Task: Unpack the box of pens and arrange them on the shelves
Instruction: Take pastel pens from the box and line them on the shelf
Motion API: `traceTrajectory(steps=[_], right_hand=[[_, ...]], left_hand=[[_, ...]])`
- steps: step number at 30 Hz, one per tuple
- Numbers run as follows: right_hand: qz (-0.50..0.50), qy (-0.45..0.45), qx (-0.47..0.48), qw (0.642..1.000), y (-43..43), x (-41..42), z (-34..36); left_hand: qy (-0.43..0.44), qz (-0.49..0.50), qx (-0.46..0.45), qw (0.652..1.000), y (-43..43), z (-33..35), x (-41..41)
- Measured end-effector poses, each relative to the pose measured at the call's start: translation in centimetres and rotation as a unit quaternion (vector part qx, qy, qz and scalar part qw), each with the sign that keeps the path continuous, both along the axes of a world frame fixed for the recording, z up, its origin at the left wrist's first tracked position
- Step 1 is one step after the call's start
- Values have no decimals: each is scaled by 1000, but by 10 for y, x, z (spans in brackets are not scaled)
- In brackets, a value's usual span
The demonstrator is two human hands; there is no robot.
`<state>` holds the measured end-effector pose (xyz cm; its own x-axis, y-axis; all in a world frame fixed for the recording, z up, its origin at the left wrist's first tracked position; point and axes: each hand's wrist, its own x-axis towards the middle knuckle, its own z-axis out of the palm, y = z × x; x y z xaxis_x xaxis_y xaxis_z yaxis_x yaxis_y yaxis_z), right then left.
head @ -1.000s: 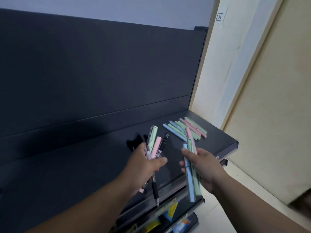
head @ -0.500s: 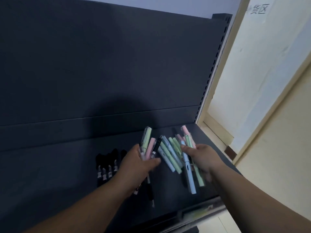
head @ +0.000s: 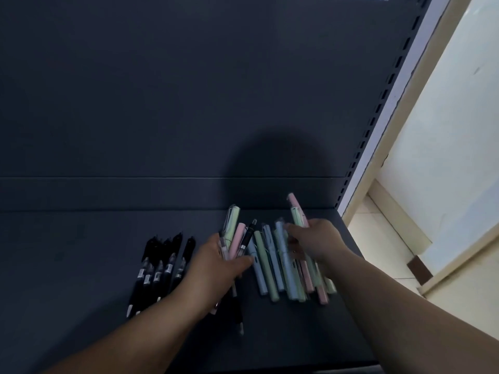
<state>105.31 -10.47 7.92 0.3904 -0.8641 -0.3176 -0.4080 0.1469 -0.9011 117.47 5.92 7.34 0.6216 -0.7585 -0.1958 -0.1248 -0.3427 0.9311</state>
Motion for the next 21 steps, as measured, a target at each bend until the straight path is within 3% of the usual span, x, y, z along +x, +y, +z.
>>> traceTrajectory(steps=[14, 17, 21], right_hand=[[-45, 26, -21, 998, 11, -11, -1], [-46, 69, -40, 996, 11, -12, -2], [-50, 55, -55, 996, 15, -10, -1]], left_hand=[[-10, -27, 39, 999, -13, -13, -1], [-3, -45, 33, 998, -12, -13, -3], [7, -48, 14, 999, -12, -13, -1]])
